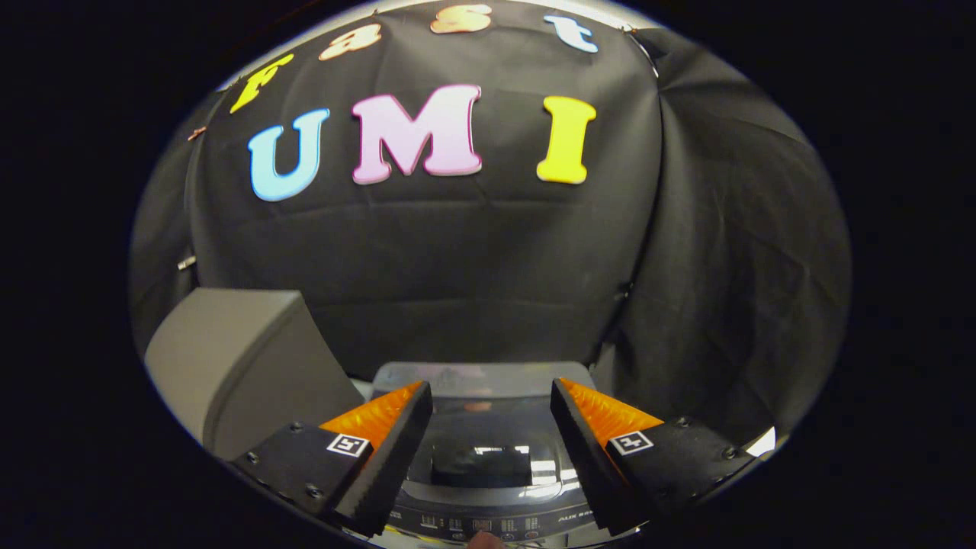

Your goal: Put the clothes into the washing machine and then close the washing machine lid.

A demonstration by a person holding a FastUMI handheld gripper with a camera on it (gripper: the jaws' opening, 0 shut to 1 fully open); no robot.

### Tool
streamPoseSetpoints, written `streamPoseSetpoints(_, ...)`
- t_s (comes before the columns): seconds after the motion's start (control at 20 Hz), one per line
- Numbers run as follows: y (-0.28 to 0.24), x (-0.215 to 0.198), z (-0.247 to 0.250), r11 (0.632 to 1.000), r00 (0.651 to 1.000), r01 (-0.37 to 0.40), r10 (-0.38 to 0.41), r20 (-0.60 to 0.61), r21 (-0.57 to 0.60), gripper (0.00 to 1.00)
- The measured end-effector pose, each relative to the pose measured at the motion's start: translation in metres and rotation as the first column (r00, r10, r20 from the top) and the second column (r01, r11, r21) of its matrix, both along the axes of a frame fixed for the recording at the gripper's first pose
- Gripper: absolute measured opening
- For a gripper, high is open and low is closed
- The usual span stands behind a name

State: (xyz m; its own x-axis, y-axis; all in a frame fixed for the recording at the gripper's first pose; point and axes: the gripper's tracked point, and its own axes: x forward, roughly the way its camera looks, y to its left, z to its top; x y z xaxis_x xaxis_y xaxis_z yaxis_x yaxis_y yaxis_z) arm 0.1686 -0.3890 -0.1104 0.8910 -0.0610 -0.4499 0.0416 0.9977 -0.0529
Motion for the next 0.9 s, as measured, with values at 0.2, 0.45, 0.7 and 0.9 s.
streamPoseSetpoints(0.2, 0.0, 0.001, 0.059, 1.0, 0.992, -0.002, 0.004, 0.127, -0.015, 0.98)
streamPoseSetpoints(0.45, 0.007, -0.005, 0.124, 0.999, 0.968, -0.012, 0.019, 0.249, -0.029, 0.98)
streamPoseSetpoints(0.7, 0.018, -0.01, 0.171, 0.997, 0.941, -0.034, 0.054, 0.335, -0.066, 0.97)
streamPoseSetpoints(0.9, 0.025, -0.018, 0.203, 0.997, 0.921, -0.035, 0.056, 0.385, -0.063, 0.97)
